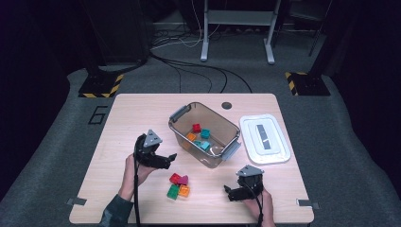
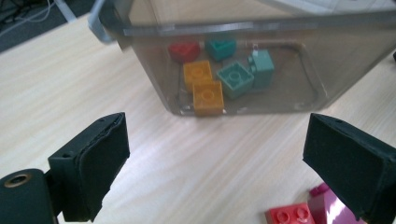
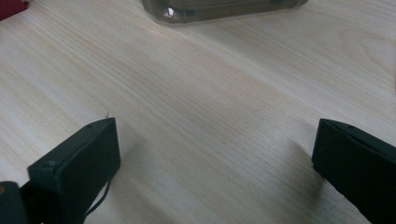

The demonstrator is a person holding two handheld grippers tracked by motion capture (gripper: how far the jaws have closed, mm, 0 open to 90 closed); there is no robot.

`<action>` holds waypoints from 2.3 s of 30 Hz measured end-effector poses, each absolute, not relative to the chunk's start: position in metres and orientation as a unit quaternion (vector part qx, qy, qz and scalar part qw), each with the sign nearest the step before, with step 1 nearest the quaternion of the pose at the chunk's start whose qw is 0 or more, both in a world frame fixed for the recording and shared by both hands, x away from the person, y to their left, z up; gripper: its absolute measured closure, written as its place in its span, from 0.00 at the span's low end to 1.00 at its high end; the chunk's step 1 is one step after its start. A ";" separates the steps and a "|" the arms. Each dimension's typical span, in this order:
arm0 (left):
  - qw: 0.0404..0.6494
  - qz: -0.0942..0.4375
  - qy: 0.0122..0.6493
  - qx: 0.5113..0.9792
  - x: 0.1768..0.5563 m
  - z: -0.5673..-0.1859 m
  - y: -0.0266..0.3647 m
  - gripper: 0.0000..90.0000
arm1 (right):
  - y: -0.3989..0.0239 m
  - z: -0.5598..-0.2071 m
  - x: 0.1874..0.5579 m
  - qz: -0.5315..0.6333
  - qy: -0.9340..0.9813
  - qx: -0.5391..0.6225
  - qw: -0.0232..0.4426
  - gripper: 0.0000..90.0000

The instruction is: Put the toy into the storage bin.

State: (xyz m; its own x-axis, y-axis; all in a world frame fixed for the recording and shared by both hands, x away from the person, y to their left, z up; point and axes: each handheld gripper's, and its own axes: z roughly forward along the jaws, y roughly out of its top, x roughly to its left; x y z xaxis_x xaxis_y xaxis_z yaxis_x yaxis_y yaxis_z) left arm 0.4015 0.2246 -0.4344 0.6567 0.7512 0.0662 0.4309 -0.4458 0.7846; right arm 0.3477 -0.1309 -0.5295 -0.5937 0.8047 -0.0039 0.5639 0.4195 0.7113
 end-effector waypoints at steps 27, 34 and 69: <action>0.347 0.141 0.377 0.847 0.383 -0.507 0.216 0.02 | -0.131 -0.530 0.348 0.342 0.825 0.414 0.176 0.00; 0.350 0.140 0.388 0.841 0.385 -0.510 0.220 0.02 | -0.131 -0.529 0.348 0.342 0.825 0.414 0.176 0.00; 0.370 0.134 0.357 0.847 0.380 -0.518 0.222 0.65 | -0.131 -0.529 0.347 0.342 0.823 0.419 0.176 0.00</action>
State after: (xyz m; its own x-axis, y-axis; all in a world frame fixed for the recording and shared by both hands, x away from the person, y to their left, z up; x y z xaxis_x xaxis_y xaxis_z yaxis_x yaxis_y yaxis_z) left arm 0.3802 0.2220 -0.5176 0.7085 0.7047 -0.0369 0.5055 -0.4704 0.7233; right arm 0.3474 -0.1308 -0.5295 -0.5875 0.8092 -0.0021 0.5687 0.4147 0.7104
